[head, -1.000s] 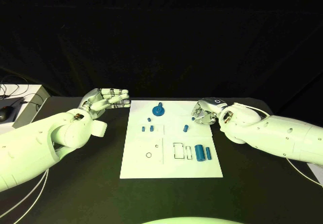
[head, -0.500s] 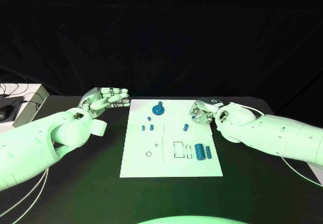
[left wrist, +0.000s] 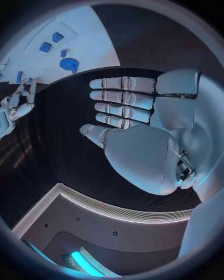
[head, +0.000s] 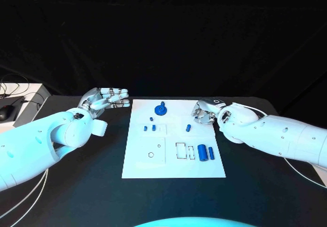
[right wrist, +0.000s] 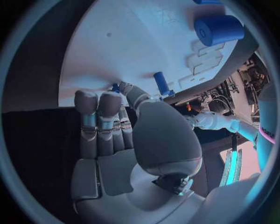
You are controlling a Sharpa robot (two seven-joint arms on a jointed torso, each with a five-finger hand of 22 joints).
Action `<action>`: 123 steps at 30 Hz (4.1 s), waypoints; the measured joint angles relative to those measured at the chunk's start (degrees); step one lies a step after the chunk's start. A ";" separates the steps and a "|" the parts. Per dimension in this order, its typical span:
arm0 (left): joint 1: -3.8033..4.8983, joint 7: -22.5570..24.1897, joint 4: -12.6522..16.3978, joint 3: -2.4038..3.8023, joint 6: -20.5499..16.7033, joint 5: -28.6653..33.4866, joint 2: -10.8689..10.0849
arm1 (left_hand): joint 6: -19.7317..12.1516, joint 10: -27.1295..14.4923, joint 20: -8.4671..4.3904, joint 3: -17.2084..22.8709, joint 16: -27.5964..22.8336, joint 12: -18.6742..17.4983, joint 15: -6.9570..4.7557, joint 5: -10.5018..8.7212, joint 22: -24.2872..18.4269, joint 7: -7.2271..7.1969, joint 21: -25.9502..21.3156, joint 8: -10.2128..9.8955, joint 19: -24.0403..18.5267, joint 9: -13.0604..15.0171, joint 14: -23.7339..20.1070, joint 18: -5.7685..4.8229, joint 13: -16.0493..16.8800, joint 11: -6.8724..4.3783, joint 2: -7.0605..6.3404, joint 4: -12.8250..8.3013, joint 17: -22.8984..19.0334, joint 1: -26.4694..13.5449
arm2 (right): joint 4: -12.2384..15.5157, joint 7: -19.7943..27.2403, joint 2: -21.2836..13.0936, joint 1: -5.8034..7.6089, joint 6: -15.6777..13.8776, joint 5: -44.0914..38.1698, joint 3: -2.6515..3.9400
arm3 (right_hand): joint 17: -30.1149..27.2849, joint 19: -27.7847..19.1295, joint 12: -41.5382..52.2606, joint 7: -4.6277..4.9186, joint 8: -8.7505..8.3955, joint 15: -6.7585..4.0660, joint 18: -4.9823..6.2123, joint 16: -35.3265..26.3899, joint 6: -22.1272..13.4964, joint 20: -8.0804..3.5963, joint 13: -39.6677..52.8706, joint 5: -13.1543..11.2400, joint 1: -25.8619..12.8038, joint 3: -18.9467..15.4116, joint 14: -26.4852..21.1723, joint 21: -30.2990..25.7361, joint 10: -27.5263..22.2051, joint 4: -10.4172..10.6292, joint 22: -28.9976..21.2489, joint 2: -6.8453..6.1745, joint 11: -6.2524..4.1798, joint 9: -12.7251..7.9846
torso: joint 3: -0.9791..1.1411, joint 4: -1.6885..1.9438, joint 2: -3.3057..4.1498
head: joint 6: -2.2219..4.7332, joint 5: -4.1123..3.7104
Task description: Assemble the parts on the task board
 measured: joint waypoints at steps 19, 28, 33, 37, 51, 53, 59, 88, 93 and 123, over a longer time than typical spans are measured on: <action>0.00 -0.71 0.02 -0.01 -0.86 0.05 -0.36 | 0.00 -3.93 0.00 0.63 0.98 0.00 0.21 0.00 -0.85 0.00 0.00 0.00 0.41 0.00 -0.63 0.00 0.00 0.90 0.00 -0.95 -0.61 0.00 | 0.95 -1.20 -0.31 -0.10 0.51 -2.03 -0.06 | -0.75 -0.03 0.45 0.03 0.00 0.43 -0.26 -0.55 -0.01 0.67 0.16 -0.74 -1.13 -0.36 -0.43 -4.38 -3.32 -0.29 2.24 -1.79 1.04 0.06 | -0.01 -0.02 -0.09 | -0.34 0.03; -0.02 -0.84 -0.01 -0.01 -0.93 0.05 -0.40 | 0.00 -4.58 0.00 0.63 0.98 0.00 0.41 0.00 -1.05 -0.01 0.00 0.00 0.41 0.00 -0.83 0.00 0.00 1.11 0.00 -0.95 -0.71 0.00 | 1.17 -1.52 -0.38 -0.14 0.45 -2.88 -0.06 | -0.39 2.93 0.45 0.22 0.00 0.43 0.13 -0.56 -0.21 0.82 0.16 -0.74 -0.82 -0.66 -0.43 -11.87 -3.54 0.07 10.63 -2.11 1.24 0.06 | -0.02 -0.02 -0.10 | -0.34 -0.10; -0.03 -0.89 -0.03 -0.01 -0.97 0.05 -0.40 | 0.00 -4.96 0.00 0.79 1.21 0.00 0.42 0.00 -1.14 -0.01 0.00 0.00 0.41 0.00 -0.83 0.00 0.00 1.12 0.00 -1.10 -0.77 0.00 | 1.29 -1.69 -0.44 -0.17 0.41 -3.22 -0.06 | -0.39 3.03 0.45 0.21 0.00 0.43 0.13 -0.56 -0.21 0.83 0.16 -0.28 -0.82 -0.57 -0.43 -12.73 -3.54 -0.03 11.82 -2.11 1.24 0.05 | -0.02 -0.02 -0.08 | -0.35 -0.12; -0.05 -0.94 -0.07 -0.01 -1.01 0.05 -0.40 | 0.00 -4.96 0.00 0.79 1.21 0.00 0.61 0.00 -1.23 -0.01 0.00 0.00 0.41 0.00 -1.03 0.00 0.00 1.12 0.00 -1.10 -0.77 0.00 | 1.40 -1.78 -0.53 -0.18 0.38 -3.40 -0.06 | -0.39 3.44 0.45 0.21 0.00 0.42 0.12 -0.56 -0.21 0.82 0.16 -0.14 -0.82 -0.27 -0.43 -13.20 -3.54 -0.33 12.40 -2.10 1.24 0.05 | -0.02 -0.02 -0.07 | -0.39 -0.15; -0.11 -1.08 -0.14 -0.01 -1.11 0.05 -0.42 | 0.00 -5.48 0.00 0.79 1.44 0.00 0.57 0.00 -1.46 -0.01 0.00 0.00 0.41 0.00 -1.07 -0.01 0.00 1.24 0.00 -1.10 -0.86 0.00 | 1.65 -2.15 -0.81 -0.28 0.33 -3.89 -0.09 | -0.45 3.98 0.45 0.20 0.00 0.42 -0.31 -0.56 -0.22 0.91 0.16 0.07 -0.82 2.24 -0.42 -14.81 -3.53 -2.40 14.70 -2.10 1.23 0.04 | -0.02 -0.02 -0.07 | -0.37 -0.43; -0.12 -1.11 -0.14 -0.01 -1.12 0.05 -0.44 | 0.00 -5.57 0.00 0.88 1.44 0.00 0.40 0.00 -1.51 -0.01 0.00 0.00 0.40 0.00 -1.24 -0.01 0.00 1.32 0.00 -1.19 -0.91 0.00 | 1.66 -2.17 -0.82 -0.29 0.32 -3.94 -0.09 | -0.45 4.08 0.45 0.20 0.00 0.42 -0.32 -0.56 -0.22 0.81 0.16 0.07 -0.82 2.56 -0.42 -14.92 -3.53 -2.73 14.92 -2.10 1.23 0.04 | -0.03 -0.03 -0.07 | -0.30 -0.48; -0.13 -1.18 -0.11 -0.01 -1.17 0.04 -0.45 | 0.00 -5.78 0.00 0.94 1.44 0.00 0.71 0.00 -1.52 -0.01 0.00 0.00 0.40 0.00 -1.55 0.00 0.00 1.11 0.00 -1.25 -0.96 0.00 | 1.69 -2.17 -0.83 -0.34 0.28 -3.98 -0.08 | -0.45 4.16 0.45 0.20 0.00 0.42 -0.36 -0.56 -0.22 0.73 0.16 0.07 -0.77 3.28 -0.42 -15.24 -2.90 -3.45 15.69 -2.04 0.89 0.03 | -0.02 -0.12 -0.07 | -0.14 -0.49; -0.39 -1.24 -0.35 -0.01 -1.25 0.04 -0.28 | -0.23 -6.70 0.20 1.26 1.94 0.00 0.72 0.01 -1.97 0.22 0.00 0.00 0.61 0.00 -1.97 0.00 0.00 1.43 0.00 -1.25 -1.03 0.00 | 3.08 -3.63 -1.41 -0.81 -3.17 -3.67 -0.18 | 0.28 5.88 0.15 -0.95 -0.12 -1.02 -2.16 0.90 3.82 -1.05 0.01 -5.99 0.30 7.20 -0.20 -10.25 1.44 -5.82 17.66 2.40 0.84 0.78 | -0.02 0.02 -0.15 | -0.40 -0.51; -0.56 -1.24 -0.40 -0.01 -1.23 0.04 -0.28 | -0.32 -6.71 0.20 1.26 1.94 0.00 0.72 0.00 -1.98 0.31 0.00 0.00 0.61 -0.01 -1.97 0.00 0.00 1.42 0.00 -1.25 -1.03 0.00 | 3.90 -3.67 -2.14 -0.57 -3.88 -1.93 0.12 | 0.28 5.87 0.14 -0.95 -0.12 -1.02 -2.24 0.90 3.82 -1.04 0.01 -6.10 0.23 7.20 -0.20 -10.25 1.44 -5.82 17.66 2.47 0.84 0.78 | -0.05 0.02 -0.16 | -0.26 -0.44; -1.61 -0.70 1.23 0.01 -1.32 0.04 -0.84 | -0.31 -6.70 0.20 1.90 1.94 0.24 0.72 0.01 -2.38 0.30 0.00 0.00 0.60 -0.01 -2.37 0.00 0.00 1.42 0.00 -1.25 -1.19 0.00 | 21.52 -0.72 -4.29 -0.34 -6.17 12.19 0.63 | 0.01 5.86 0.22 -0.96 -0.12 -1.00 -2.25 0.89 3.82 -1.00 0.01 -5.46 0.08 7.05 -0.19 -11.14 1.45 -6.61 17.63 2.77 0.84 0.77 | -0.15 0.00 -0.04 | -0.32 2.28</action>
